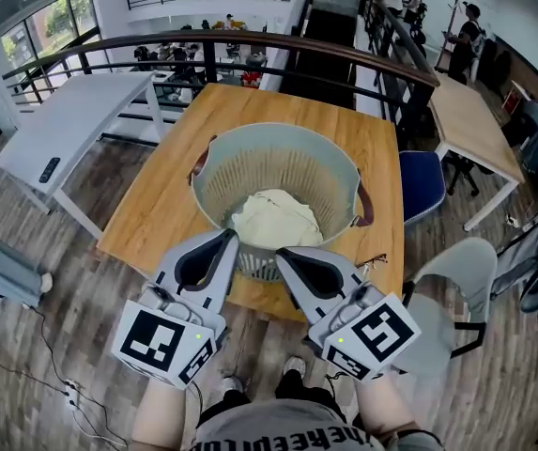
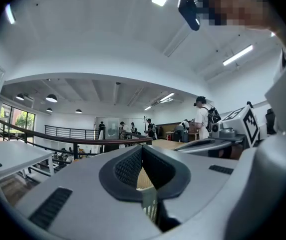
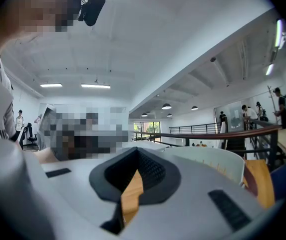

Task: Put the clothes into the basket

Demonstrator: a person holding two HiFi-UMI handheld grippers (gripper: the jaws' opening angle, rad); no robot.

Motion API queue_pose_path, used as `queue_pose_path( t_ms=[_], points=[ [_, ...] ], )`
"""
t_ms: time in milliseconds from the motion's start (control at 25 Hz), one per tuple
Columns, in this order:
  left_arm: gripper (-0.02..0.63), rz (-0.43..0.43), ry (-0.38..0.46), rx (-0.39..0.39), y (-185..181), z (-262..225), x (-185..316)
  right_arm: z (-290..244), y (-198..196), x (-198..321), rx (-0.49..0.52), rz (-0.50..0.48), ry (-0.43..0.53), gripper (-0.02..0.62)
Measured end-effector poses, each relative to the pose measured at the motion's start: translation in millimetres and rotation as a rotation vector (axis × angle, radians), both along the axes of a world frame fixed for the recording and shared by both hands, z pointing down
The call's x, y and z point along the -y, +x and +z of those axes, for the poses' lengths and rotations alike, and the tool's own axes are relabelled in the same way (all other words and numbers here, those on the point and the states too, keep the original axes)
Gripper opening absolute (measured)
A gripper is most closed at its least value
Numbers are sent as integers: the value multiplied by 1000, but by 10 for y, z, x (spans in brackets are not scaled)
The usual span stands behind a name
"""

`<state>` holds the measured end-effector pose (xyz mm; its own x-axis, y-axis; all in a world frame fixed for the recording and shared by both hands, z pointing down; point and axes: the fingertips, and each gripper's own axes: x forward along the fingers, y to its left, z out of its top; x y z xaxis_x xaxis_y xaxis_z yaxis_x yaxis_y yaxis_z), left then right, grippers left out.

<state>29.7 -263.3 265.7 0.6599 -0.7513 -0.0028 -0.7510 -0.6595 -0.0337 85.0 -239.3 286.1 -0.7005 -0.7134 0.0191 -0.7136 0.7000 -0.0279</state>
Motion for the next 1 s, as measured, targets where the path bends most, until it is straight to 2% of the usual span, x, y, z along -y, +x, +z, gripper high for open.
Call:
queue_pose_path(
  t_ms=[1000],
  points=[
    [14,268,-42,9,-365,272,-843,122,-536,-755,-15,202,-4,9]
  ],
)
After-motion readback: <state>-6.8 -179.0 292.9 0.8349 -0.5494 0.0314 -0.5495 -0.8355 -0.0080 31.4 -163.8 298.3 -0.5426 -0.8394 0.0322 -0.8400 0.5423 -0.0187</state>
